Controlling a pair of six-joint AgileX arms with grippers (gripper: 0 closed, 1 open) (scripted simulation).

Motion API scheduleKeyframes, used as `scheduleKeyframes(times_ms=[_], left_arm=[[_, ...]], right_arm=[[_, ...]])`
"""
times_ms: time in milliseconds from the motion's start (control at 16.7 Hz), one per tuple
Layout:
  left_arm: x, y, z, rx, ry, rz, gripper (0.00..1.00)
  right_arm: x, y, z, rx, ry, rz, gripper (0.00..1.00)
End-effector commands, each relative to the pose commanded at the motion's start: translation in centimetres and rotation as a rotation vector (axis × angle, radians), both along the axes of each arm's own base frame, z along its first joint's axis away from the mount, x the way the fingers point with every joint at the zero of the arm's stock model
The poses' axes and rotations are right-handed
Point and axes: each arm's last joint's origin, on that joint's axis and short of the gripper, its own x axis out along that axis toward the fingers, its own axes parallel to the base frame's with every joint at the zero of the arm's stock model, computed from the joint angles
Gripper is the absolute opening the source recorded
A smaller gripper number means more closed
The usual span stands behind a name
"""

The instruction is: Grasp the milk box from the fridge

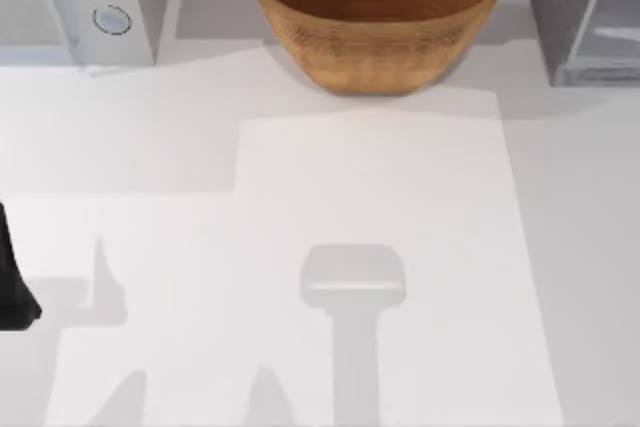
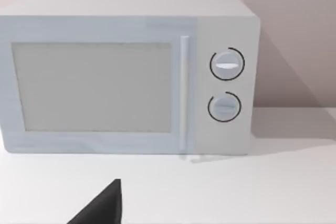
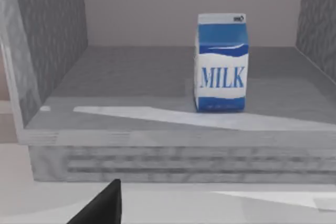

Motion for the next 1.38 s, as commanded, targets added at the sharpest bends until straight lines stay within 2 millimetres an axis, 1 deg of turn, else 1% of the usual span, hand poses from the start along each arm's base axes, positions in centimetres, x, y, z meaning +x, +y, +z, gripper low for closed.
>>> scheduleKeyframes(times_ms=[120, 240, 300, 420, 600, 780, 900, 960, 1080, 1380], left_arm=[[0.0, 0.0, 0.0, 0.000, 0.000, 0.000, 1.00], [0.0, 0.0, 0.0, 0.000, 0.000, 0.000, 1.00], [0.0, 0.0, 0.0, 0.000, 0.000, 0.000, 1.00], [0.0, 0.0, 0.0, 0.000, 0.000, 0.000, 1.00], [0.0, 0.0, 0.0, 0.000, 0.000, 0.000, 1.00], [0.0, 0.0, 0.0, 0.000, 0.000, 0.000, 1.00], [0.0, 0.0, 0.0, 0.000, 0.000, 0.000, 1.00], [0.0, 0.0, 0.0, 0.000, 0.000, 0.000, 1.00], [0.0, 0.0, 0.0, 0.000, 0.000, 0.000, 1.00], [0.0, 0.0, 0.0, 0.000, 0.000, 0.000, 1.00]], right_arm=[[0.4, -0.1, -0.1, 0.001, 0.003, 0.000, 1.00], [1.8, -0.5, -0.4, 0.004, 0.010, 0.000, 1.00], [2.8, -0.8, -0.7, 0.005, 0.012, -0.001, 1.00], [5.8, -1.6, -1.1, 0.001, 0.009, -0.001, 1.00], [11.5, -2.5, -1.7, -0.012, -0.012, -0.002, 1.00], [16.8, -2.5, -2.4, -0.019, -0.027, -0.003, 1.00], [19.3, -2.1, -3.0, -0.018, -0.022, -0.003, 1.00], [20.1, -1.8, -3.3, -0.016, -0.015, -0.004, 1.00], [21.1, -1.5, -3.8, -0.014, -0.005, -0.004, 1.00], [21.1, -1.6, -3.8, -0.014, -0.005, -0.007, 1.00]])
